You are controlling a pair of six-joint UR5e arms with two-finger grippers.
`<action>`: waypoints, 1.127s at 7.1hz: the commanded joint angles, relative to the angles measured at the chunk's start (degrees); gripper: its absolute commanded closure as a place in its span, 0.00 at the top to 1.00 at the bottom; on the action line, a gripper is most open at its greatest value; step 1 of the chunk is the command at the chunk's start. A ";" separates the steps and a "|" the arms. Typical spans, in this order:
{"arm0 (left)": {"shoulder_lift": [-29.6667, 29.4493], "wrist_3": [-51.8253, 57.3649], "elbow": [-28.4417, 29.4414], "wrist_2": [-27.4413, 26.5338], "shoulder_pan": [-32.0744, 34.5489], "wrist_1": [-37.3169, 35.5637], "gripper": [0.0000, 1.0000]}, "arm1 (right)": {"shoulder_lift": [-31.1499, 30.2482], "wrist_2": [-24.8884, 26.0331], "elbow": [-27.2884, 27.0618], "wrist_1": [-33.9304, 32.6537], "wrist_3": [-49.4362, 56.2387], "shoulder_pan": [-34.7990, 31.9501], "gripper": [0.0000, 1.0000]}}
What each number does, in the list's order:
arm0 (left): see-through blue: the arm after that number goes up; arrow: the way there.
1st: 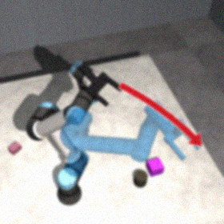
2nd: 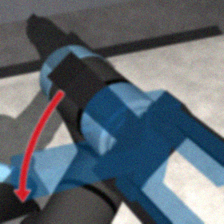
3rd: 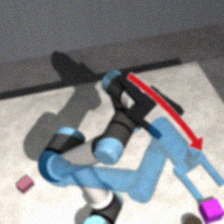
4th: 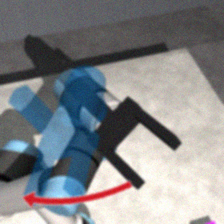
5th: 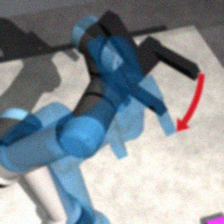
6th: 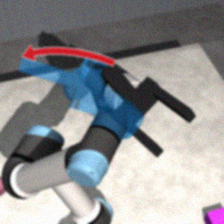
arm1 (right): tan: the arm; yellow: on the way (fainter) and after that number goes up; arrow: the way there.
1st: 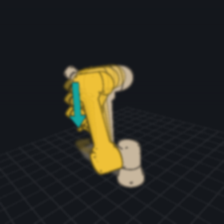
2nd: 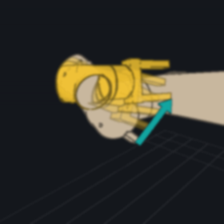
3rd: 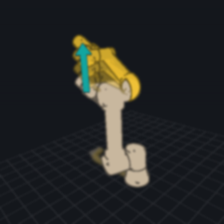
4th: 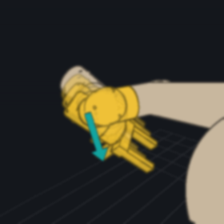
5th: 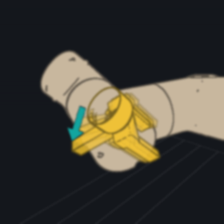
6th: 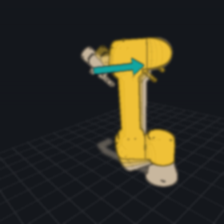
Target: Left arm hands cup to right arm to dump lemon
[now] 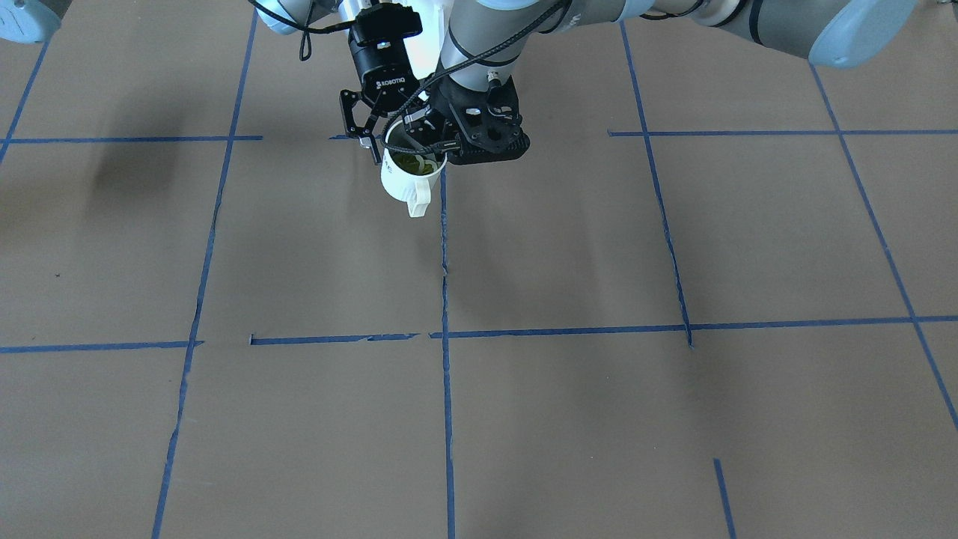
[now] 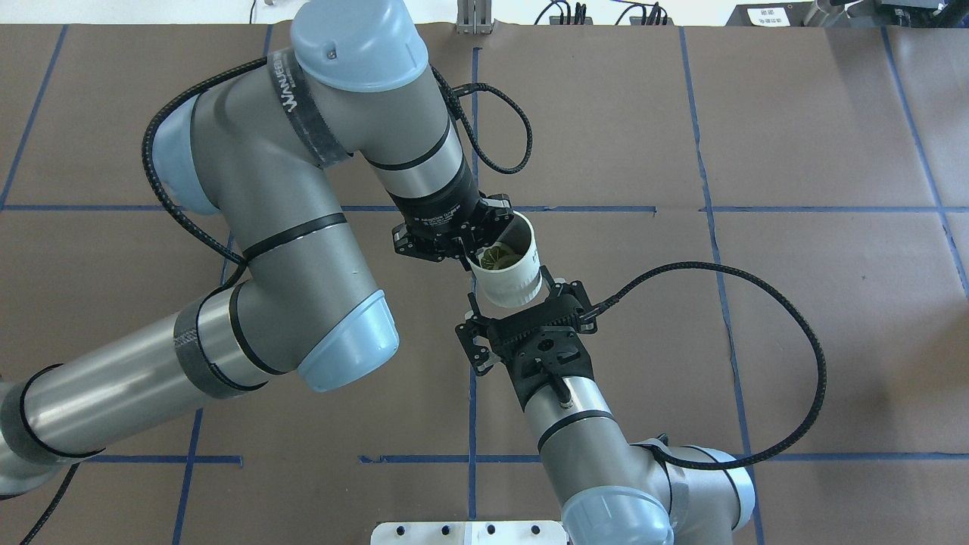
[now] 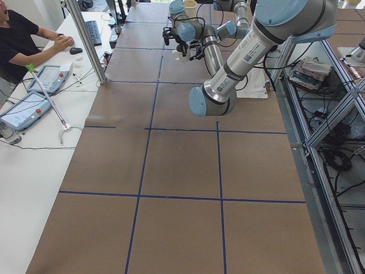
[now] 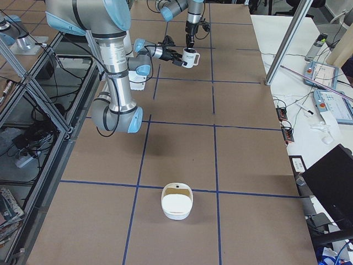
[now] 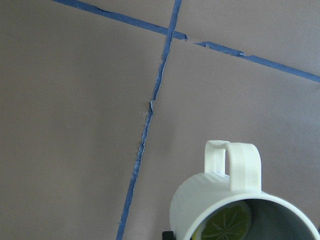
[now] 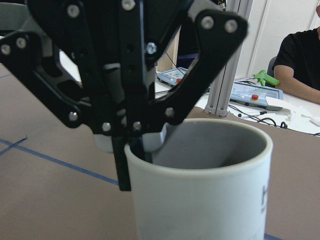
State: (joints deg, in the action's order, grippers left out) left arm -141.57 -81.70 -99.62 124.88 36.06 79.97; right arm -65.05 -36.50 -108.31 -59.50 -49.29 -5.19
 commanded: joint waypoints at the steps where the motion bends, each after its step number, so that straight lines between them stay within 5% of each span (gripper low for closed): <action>1: -0.20 -0.30 -0.22 -0.07 -0.20 -0.42 0.00 | 0.01 0.11 0.03 0.00 0.42 0.01 1.00; 8: 0.07 -0.47 -0.66 -0.07 -1.07 -0.60 0.00 | 0.27 1.34 0.82 0.00 4.29 -0.08 1.00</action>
State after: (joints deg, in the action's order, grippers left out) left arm -141.62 -82.17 -100.07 124.81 35.21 79.38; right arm -64.82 -35.25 -107.61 -59.53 -45.43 -5.20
